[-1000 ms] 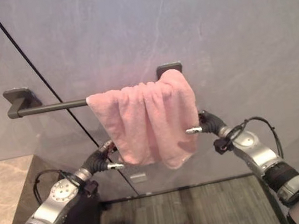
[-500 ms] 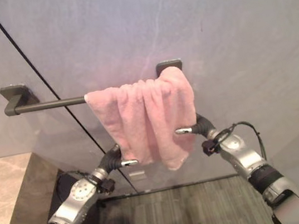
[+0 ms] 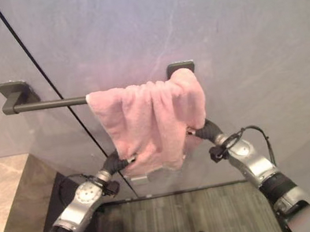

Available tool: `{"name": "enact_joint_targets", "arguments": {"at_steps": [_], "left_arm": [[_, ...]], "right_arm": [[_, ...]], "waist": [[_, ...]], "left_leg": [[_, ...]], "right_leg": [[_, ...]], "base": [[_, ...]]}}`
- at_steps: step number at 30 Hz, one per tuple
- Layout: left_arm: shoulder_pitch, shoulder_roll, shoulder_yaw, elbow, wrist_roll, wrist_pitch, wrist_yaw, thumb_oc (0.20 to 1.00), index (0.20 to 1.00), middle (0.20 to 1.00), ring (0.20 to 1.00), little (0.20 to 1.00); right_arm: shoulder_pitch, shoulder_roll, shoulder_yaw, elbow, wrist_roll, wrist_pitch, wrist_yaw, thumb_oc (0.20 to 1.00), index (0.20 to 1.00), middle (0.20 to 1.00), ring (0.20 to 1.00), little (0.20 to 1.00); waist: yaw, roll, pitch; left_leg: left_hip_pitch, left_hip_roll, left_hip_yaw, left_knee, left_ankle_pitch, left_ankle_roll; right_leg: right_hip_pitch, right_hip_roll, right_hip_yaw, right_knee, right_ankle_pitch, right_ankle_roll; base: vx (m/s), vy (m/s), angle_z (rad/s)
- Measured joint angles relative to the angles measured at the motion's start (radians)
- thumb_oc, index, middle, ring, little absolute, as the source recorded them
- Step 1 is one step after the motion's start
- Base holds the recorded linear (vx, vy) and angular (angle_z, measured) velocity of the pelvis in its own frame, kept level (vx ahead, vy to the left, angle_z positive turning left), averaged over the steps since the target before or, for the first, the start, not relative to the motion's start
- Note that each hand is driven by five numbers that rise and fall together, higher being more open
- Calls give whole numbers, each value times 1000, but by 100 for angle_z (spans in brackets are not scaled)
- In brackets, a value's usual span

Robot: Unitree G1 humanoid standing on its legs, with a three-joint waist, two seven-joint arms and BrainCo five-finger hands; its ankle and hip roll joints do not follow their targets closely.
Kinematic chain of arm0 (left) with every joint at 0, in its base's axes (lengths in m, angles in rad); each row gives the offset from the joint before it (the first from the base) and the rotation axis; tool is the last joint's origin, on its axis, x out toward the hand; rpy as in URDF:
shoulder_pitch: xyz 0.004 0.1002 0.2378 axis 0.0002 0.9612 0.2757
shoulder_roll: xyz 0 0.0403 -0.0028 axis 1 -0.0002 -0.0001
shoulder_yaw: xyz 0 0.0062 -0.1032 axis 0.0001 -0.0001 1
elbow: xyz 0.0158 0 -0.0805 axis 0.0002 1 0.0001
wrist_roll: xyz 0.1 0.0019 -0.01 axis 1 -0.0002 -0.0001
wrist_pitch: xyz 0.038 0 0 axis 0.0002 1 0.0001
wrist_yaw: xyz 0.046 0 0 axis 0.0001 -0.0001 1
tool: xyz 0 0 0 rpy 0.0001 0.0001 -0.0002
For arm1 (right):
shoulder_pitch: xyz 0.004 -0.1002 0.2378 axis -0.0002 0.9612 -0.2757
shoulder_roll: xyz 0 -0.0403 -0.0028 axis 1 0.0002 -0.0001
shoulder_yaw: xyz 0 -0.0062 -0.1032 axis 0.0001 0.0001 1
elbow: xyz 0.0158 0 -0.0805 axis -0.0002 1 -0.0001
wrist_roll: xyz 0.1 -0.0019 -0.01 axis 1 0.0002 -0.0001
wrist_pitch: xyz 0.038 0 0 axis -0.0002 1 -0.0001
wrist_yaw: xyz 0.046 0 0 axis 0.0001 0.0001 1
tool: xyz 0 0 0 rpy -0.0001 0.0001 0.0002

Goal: Put brush and paste in cup on sink, flatten towel.

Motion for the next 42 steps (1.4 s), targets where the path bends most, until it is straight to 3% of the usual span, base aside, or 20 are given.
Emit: {"name": "enact_joint_targets", "arguments": {"at_steps": [5,10,17,23,27,34,42], "left_arm": [[68,43,128,-254,-40,-12,14,200,200,200,200,200],[162,65,215,-363,-72,-34,-4,200,200,200,200,200],[256,54,227,-346,-90,-34,-8,200,200,200,200,200],[275,-1,220,-210,-122,-18,12,200,200,200,200,200],[273,-24,222,-205,-128,-2,38,200,200,200,200,200],[263,-29,265,-334,-159,-10,58,200,200,200,200,200],[267,-29,295,-333,-149,-26,67,200,200,200,200,200]], "right_arm": [[56,-14,-102,-285,-18,-21,13,200,200,200,200,200],[141,-43,-109,-405,-12,-29,83,200,200,200,200,200],[101,-47,-54,-385,-62,-29,99,200,200,200,200,200],[-30,71,61,-281,-101,-21,41,200,200,200,200,200],[-42,112,45,-353,-107,-26,16,200,200,200,200,200],[-53,153,12,-477,-96,-55,0,200,200,200,200,200],[-22,154,2,-475,-137,-56,2,200,200,200,200,200]], "waist": [[10,-19,5],[8,-27,4],[21,-32,1],[37,-36,-2],[62,-36,-2],[60,-37,-3],[57,-44,-7]], "left_leg": [[1,-2,-4,0,0,0],[1,-4,-4,-1,0,0],[1,0,0,-1,1,-1],[5,0,1,1,3,-1],[0,-1,-4,2,3,-1],[0,-1,-2,-1,3,-1],[4,-2,3,-1,3,-1]], "right_leg": [[3,0,-4,0,0,0],[4,-1,-3,0,0,1],[6,-2,0,0,-1,1],[2,-1,2,0,2,-3],[2,-2,-3,0,2,-3],[2,-2,-2,0,1,-2],[1,-3,3,0,2,-2]], "base": [[3,5,2],[0,0,0],[0,3,-1],[-3,4,0],[0,2,3],[0,0,0],[1,2,0]]}}
